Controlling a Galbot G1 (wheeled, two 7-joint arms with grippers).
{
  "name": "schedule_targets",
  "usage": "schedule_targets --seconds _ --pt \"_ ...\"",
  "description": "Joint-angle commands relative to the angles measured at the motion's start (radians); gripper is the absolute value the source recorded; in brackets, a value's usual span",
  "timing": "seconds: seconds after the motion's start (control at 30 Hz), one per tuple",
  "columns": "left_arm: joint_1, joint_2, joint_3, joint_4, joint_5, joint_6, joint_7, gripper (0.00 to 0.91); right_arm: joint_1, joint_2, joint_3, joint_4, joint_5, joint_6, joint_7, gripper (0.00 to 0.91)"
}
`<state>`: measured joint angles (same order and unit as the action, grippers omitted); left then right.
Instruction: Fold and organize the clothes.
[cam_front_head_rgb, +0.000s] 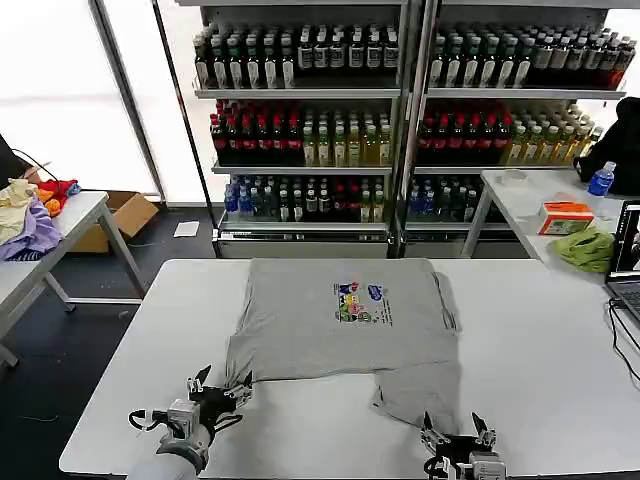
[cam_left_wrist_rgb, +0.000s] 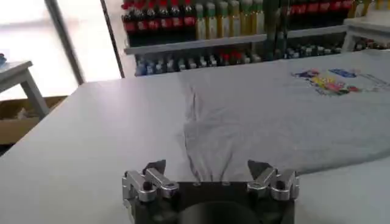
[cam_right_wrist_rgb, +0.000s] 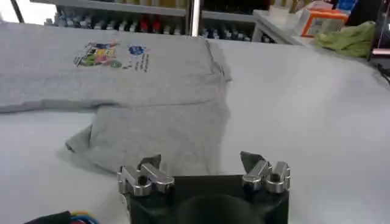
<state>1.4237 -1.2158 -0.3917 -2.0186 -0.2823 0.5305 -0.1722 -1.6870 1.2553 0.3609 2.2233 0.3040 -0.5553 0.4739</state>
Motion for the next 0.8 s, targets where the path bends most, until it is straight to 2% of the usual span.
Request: schedule_targets --seconds 0.03,0.1,0.17,0.2,0.23,0.3,0.33,0.37,0.4,0.47,0.5,0.8 --pt "0.006 0.001 0.004 0.000 -0.022 0.006 0.006 0.877 -0.003 0.003 -0.001 -0.008 -0.003 0.001 0.002 0.907" --pt "0.008 -0.001 0.009 0.005 -0.022 0.005 0.012 0.786 -0.002 0.006 -0.004 -0.014 -0.007 0.001 0.000 0.907" --pt "0.008 -0.003 0.012 0.014 -0.021 0.002 0.016 0.534 -0.003 0.009 -0.007 -0.018 -0.009 0.002 -0.003 0.907" --pt "0.006 -0.003 0.013 0.022 -0.021 0.002 0.017 0.453 -0.003 0.010 -0.007 -0.020 -0.009 0.003 -0.003 0.907" --pt "0.005 -0.004 0.013 0.025 -0.021 0.001 0.018 0.242 -0.002 0.011 -0.008 -0.023 -0.012 0.004 -0.004 0.877" --pt "0.005 -0.004 0.013 0.037 -0.021 -0.003 0.019 0.121 -0.003 0.014 -0.009 -0.034 -0.023 0.010 -0.009 0.756" --pt "0.005 -0.004 0.013 0.037 -0.020 -0.004 0.019 0.071 -0.004 0.013 -0.010 -0.036 -0.023 0.012 -0.010 0.635" --pt "0.005 -0.004 0.014 0.041 -0.020 -0.005 0.018 0.040 -0.005 0.013 -0.011 -0.038 -0.023 0.013 -0.012 0.474" --pt "0.007 -0.004 0.014 0.043 -0.019 -0.005 0.019 0.010 -0.005 0.013 -0.011 -0.040 -0.023 0.014 -0.013 0.393" --pt "0.008 -0.004 0.015 0.044 -0.019 -0.004 0.021 0.010 -0.004 0.012 -0.012 -0.046 -0.023 0.018 -0.014 0.020" --pt "0.008 -0.004 0.015 0.044 -0.020 -0.003 0.022 0.010 -0.002 0.012 -0.012 -0.049 -0.022 0.021 -0.015 0.000" --pt "0.023 -0.004 0.022 0.048 -0.020 0.004 0.028 0.010 -0.011 0.016 -0.021 -0.069 -0.019 0.047 -0.027 0.000"
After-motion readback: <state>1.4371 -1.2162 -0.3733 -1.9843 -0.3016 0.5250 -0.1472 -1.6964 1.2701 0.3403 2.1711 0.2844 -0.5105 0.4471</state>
